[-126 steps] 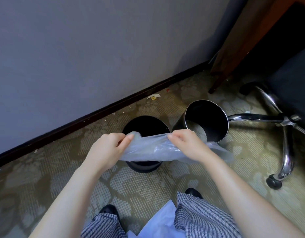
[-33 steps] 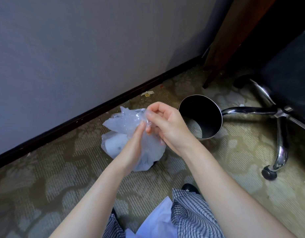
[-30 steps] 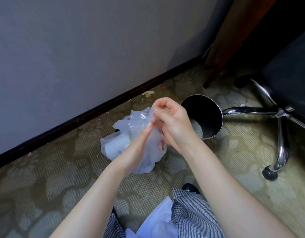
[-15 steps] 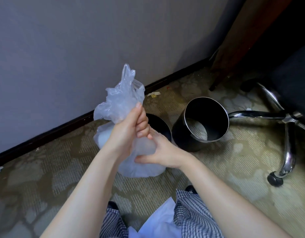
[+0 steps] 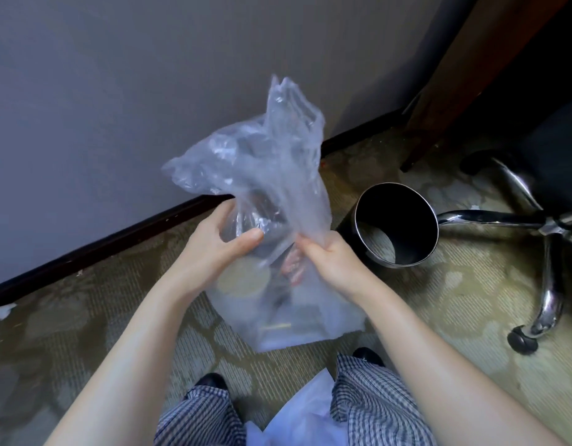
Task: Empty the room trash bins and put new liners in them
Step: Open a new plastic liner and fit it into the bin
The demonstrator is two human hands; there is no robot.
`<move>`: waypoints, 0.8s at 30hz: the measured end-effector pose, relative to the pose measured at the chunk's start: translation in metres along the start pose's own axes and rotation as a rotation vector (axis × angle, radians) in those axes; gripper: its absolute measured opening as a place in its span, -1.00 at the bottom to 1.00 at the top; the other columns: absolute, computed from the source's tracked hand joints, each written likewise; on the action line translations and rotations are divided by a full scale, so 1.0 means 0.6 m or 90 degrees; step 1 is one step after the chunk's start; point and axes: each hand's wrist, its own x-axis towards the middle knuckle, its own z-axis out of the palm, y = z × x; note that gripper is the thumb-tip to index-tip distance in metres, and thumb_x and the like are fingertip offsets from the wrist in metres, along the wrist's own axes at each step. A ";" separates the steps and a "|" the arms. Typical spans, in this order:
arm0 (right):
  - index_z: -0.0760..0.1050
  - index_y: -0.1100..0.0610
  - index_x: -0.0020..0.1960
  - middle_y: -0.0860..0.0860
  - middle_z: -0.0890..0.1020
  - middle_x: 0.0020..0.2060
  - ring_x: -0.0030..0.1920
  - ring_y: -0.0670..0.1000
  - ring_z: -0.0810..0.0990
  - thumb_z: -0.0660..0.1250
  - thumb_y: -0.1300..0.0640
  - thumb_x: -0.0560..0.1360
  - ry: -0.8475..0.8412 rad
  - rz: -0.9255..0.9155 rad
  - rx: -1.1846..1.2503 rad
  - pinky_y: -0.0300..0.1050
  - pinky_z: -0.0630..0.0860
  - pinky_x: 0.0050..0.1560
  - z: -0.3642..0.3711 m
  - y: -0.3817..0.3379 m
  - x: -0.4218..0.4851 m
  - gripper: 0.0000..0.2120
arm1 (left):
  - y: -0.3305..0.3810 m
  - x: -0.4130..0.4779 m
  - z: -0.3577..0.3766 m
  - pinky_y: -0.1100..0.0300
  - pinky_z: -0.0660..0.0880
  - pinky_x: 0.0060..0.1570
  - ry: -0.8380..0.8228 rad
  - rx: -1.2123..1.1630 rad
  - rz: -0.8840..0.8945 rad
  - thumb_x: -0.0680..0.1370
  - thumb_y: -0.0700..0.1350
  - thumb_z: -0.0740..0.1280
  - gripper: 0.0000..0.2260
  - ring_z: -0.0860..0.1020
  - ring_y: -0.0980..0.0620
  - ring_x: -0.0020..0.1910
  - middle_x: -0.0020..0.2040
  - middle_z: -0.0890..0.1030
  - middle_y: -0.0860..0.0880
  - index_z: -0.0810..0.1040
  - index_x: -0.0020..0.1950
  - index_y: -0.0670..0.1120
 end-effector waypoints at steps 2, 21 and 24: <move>0.52 0.33 -0.35 0.09 0.58 -0.48 -0.51 -0.03 0.53 0.16 0.18 0.62 0.045 0.002 0.027 -0.27 0.49 -0.26 -0.005 -0.005 0.004 -0.58 | -0.016 -0.002 -0.010 0.50 0.36 0.07 -0.052 -0.030 0.000 0.16 0.44 0.39 -0.29 0.45 0.41 0.19 0.14 0.51 0.43 0.36 0.25 0.26; 0.48 0.11 -0.22 0.04 0.50 -0.39 -0.41 -0.05 0.46 0.22 0.12 0.60 0.198 0.162 0.199 -0.28 0.37 -0.47 0.015 -0.028 0.007 -0.76 | -0.032 0.000 0.112 -0.06 0.46 0.15 -0.168 0.155 -0.065 0.49 0.27 0.02 -0.40 0.57 -0.09 0.03 0.03 0.63 -0.16 0.58 0.05 -0.20; 0.53 0.14 -0.09 0.05 0.61 -0.26 -0.33 -0.07 0.60 0.18 0.20 0.62 0.197 0.144 0.361 -0.28 0.53 -0.35 0.017 -0.037 0.008 -0.82 | -0.026 0.004 0.126 0.11 0.48 -0.18 -0.070 0.048 -0.074 0.54 0.14 0.05 -0.55 0.48 0.11 -0.33 -0.35 0.56 0.03 0.57 -0.34 -0.05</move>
